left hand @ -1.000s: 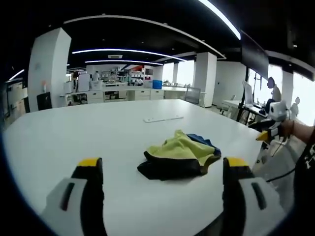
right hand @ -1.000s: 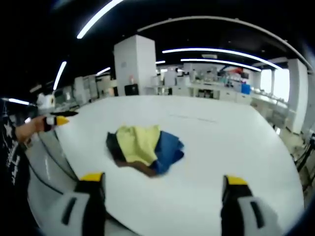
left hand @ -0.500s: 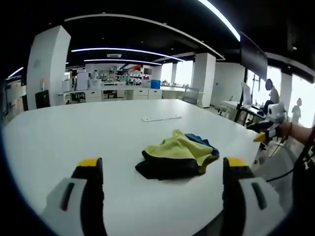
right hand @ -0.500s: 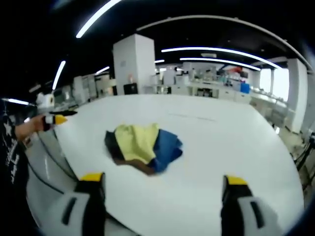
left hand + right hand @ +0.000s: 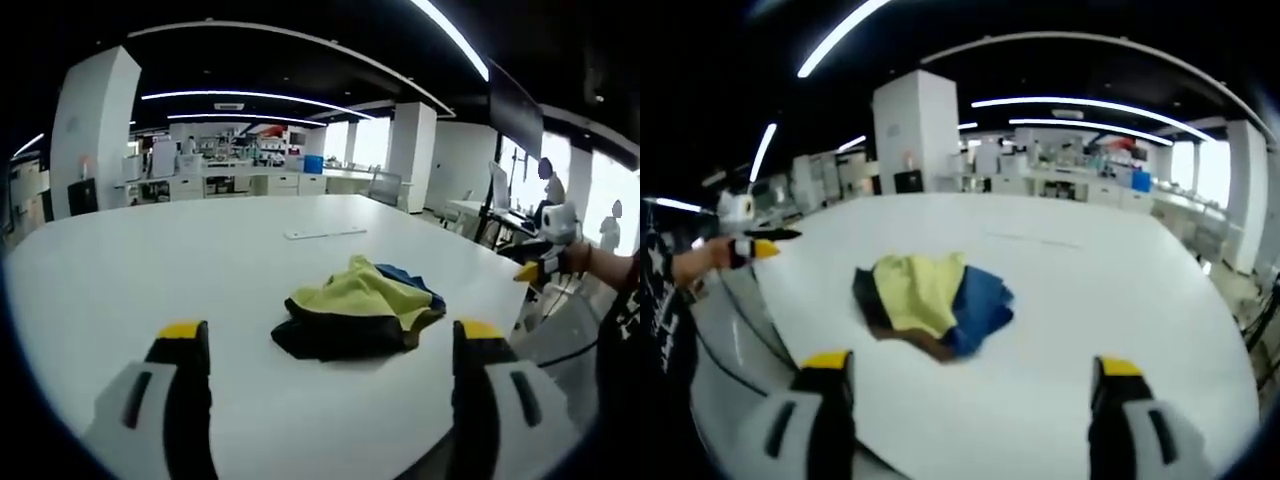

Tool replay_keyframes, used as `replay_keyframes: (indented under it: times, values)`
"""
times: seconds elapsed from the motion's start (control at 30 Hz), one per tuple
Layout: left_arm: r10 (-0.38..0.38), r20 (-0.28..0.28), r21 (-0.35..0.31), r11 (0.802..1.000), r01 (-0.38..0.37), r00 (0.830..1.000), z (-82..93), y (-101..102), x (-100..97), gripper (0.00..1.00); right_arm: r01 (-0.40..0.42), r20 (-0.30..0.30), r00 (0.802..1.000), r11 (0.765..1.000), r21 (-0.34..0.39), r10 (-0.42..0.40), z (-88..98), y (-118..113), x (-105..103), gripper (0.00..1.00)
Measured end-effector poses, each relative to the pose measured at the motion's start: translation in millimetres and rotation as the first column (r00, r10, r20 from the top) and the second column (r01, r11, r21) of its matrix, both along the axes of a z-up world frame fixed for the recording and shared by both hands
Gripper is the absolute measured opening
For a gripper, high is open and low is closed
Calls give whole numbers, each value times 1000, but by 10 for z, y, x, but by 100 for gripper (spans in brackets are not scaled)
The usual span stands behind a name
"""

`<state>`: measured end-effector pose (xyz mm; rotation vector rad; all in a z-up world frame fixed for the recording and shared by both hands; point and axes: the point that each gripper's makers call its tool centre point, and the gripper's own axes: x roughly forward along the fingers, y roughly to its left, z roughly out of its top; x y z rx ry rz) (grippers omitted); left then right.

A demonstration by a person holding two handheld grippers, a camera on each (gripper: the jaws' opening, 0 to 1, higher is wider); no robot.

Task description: Fold the garment on the visible template until the final outline fits inside the template.

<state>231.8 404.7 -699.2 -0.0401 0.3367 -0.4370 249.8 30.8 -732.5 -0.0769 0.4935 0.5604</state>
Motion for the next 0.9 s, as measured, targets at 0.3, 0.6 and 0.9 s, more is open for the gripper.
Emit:
replay_keyframes:
  times: [0.3, 0.6, 0.9]
  values:
    - [-48, 10, -5, 999, 48, 999, -18, -94, 73, 93, -41, 14, 999, 999, -2, 41, -38, 68, 61, 99]
    - [-129, -1, 6, 992, 129, 992, -217, -255, 143, 78, -130, 18, 991, 992, 3, 130, -191, 224, 201, 85]
    - [-174, -12, -6, 985, 174, 985, -357, -393, 313, 65, -220, 14, 975, 975, -43, 220, -390, 346, 316, 68]
